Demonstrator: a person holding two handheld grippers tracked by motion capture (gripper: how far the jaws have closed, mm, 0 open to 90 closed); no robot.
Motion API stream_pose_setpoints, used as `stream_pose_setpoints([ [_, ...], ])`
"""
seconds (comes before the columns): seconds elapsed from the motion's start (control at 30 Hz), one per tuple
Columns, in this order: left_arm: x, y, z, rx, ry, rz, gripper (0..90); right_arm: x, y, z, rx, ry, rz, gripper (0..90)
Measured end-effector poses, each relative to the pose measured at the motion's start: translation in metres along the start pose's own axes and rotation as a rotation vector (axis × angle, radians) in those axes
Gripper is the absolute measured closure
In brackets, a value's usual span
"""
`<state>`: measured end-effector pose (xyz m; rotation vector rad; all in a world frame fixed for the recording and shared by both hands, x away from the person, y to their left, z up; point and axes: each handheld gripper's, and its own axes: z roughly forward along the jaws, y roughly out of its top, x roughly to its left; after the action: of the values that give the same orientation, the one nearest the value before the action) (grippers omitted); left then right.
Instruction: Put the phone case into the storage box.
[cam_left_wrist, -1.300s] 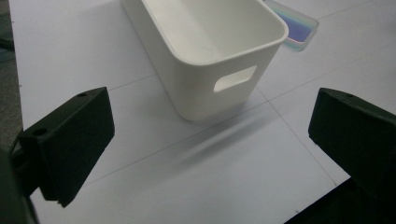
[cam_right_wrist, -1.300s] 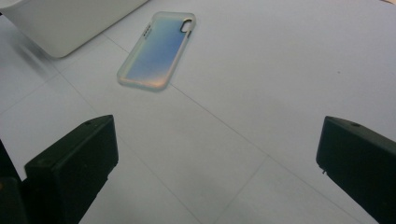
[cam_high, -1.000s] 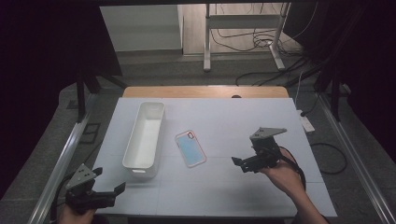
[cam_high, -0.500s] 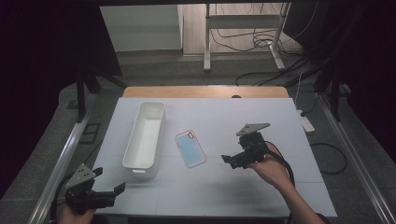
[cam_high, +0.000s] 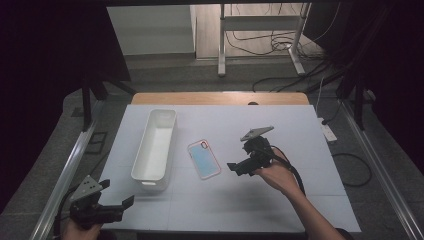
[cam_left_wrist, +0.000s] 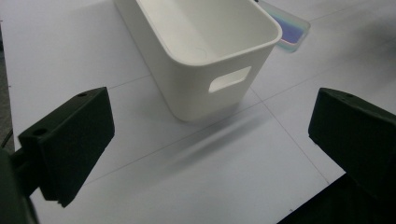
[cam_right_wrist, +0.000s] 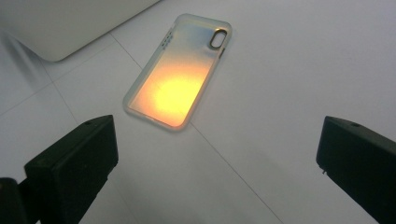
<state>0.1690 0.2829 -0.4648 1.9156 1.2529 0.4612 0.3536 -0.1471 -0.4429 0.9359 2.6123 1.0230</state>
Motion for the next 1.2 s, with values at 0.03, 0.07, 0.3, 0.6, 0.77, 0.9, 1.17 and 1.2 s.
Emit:
stream_pose_setpoints([
  [0.03, 0.0, 0.0, 0.0, 0.0, 0.0, -0.001, 1.2, 0.0, 0.001, 0.003, 0.0, 0.007, -0.004, 0.0],
  [0.07, 0.0, 0.0, 0.0, 0.0, 0.0, -0.001, 1.2, 0.0, 0.003, 0.005, 0.002, 0.006, -0.007, 0.0],
  [0.3, 0.0, 0.0, 0.0, 0.002, 0.0, 0.001, 1.2, 0.0, 0.01, 0.016, 0.015, 0.0, -0.015, 0.0],
  [0.6, 0.0, 0.0, 0.0, 0.004, 0.0, 0.003, 1.2, 0.001, 0.019, 0.032, 0.03, -0.002, -0.023, 0.0],
  [0.77, 0.0, 0.0, 0.0, 0.005, 0.0, 0.004, 1.2, 0.0, 0.022, 0.042, 0.029, 0.0, -0.018, 0.0],
  [0.9, 0.0, 0.0, 0.001, 0.006, 0.0, 0.005, 1.2, 0.0, 0.025, 0.048, 0.051, 0.003, -0.018, 0.0],
  [1.17, 0.0, 0.0, 0.001, 0.007, -0.002, 0.006, 1.3, 0.005, 0.032, 0.063, 0.081, -0.02, -0.019, 0.0],
  [1.2, 0.0, 0.0, 0.001, 0.007, -0.001, 0.005, 1.3, 0.006, 0.033, 0.065, 0.086, -0.016, -0.019, 0.0],
])
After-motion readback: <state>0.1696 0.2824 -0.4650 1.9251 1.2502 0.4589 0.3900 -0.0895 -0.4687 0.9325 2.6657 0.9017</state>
